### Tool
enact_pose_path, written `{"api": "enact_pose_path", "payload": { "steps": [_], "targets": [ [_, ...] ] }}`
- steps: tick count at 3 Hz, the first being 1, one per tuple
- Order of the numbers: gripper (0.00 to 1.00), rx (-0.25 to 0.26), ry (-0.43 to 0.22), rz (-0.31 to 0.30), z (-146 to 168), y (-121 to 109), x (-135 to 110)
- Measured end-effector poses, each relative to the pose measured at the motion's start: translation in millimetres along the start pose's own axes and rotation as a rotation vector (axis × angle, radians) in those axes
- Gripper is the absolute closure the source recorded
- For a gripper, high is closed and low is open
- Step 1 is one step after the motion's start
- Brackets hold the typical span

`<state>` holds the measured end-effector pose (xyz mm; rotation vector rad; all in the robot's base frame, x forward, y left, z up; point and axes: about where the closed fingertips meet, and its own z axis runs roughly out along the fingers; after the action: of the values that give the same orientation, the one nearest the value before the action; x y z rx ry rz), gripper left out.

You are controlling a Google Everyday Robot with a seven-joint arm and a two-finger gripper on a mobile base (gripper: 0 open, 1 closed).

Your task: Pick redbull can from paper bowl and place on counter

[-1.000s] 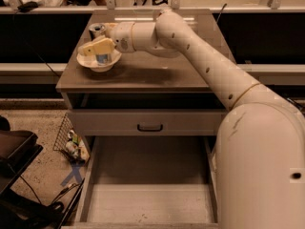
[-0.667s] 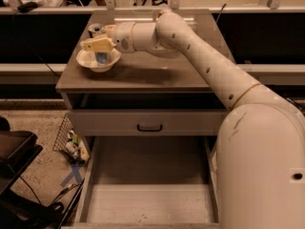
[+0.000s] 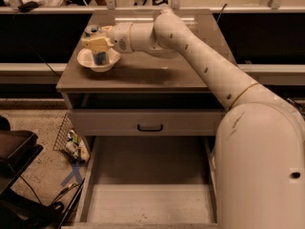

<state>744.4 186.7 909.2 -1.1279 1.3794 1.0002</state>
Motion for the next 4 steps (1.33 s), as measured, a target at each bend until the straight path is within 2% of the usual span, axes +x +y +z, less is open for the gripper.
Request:
{"api": "enact_pose_path", "payload": {
  "steps": [1,2,3,4],
  "targets": [
    [1.0,-0.046,-0.038,-0.005,-3,8,-40],
    [1.0,-0.042,-0.079,-0.01,-29,12,-81],
    [1.0,0.028,-0.104,-0.056,-76,22,-116],
    [1.0,0.143,-0.054,-0.059,-135,29,-98]
  ]
}}
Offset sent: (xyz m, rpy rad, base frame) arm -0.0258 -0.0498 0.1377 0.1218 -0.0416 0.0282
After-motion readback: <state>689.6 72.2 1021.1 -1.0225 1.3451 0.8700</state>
